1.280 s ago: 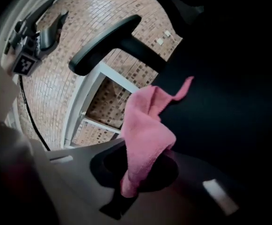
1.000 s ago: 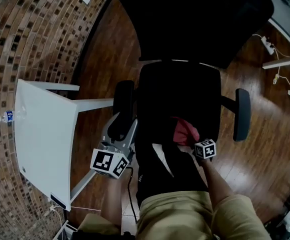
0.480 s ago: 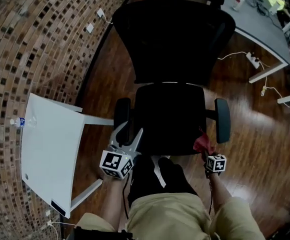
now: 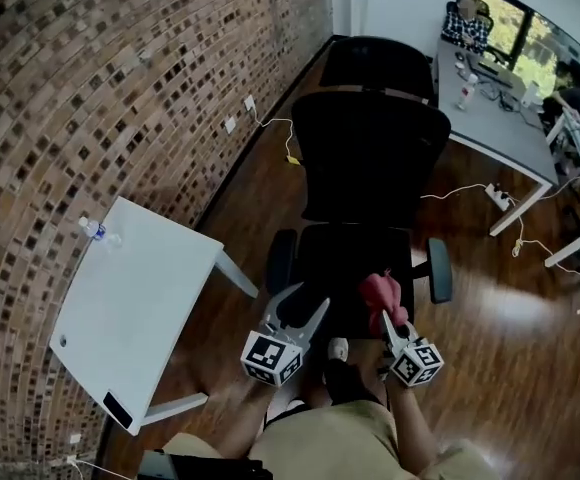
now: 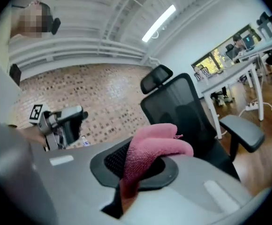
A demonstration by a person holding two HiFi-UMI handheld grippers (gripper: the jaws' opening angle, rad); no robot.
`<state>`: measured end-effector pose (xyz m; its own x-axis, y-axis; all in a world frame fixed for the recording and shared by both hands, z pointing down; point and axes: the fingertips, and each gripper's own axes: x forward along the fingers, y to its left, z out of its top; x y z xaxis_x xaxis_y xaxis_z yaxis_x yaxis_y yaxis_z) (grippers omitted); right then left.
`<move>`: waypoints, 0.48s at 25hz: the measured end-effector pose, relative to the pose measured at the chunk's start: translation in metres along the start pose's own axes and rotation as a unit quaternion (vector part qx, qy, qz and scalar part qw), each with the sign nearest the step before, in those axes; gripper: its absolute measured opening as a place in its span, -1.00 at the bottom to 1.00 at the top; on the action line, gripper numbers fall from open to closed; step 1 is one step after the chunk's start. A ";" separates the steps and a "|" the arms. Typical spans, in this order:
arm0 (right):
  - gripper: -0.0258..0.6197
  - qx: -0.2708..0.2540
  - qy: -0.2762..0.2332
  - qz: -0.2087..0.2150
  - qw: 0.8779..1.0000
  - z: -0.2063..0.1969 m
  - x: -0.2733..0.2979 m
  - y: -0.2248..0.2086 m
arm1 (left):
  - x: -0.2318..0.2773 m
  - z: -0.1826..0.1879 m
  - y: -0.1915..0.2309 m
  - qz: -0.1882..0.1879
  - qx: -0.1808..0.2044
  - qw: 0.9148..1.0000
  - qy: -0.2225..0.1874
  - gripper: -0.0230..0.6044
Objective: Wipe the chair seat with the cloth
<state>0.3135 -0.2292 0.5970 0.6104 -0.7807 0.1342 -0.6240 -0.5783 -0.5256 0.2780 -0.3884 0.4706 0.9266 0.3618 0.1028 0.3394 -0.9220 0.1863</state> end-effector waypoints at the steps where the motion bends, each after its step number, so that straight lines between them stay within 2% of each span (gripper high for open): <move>1: -0.87 -0.010 -0.014 0.015 1.000 0.016 -0.008 0.029 | -0.020 0.007 -0.011 0.000 0.002 1.000 -0.011 -0.35; 4: -0.87 -0.054 -0.043 0.035 0.997 0.044 -0.048 0.107 | -0.087 0.026 -0.042 0.002 0.010 0.999 -0.039 -0.36; 7: -0.87 -0.093 -0.060 0.041 0.993 0.059 -0.085 0.166 | -0.136 0.031 -0.057 0.005 0.022 0.999 -0.049 -0.37; 9: -0.87 -0.138 -0.045 0.048 0.988 0.063 -0.104 0.192 | -0.160 0.038 -0.064 0.019 0.022 0.998 -0.059 -0.37; 12: -0.87 -0.203 -0.022 0.043 0.978 0.068 -0.120 0.205 | -0.184 0.053 -0.075 0.044 0.035 0.995 -0.079 -0.38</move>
<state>0.1457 -0.2382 0.4159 0.5621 -0.8246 0.0643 -0.8105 -0.5646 -0.1557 0.0903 -0.3932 0.3856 0.9655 0.2573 -0.0405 0.2603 -0.9587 0.1148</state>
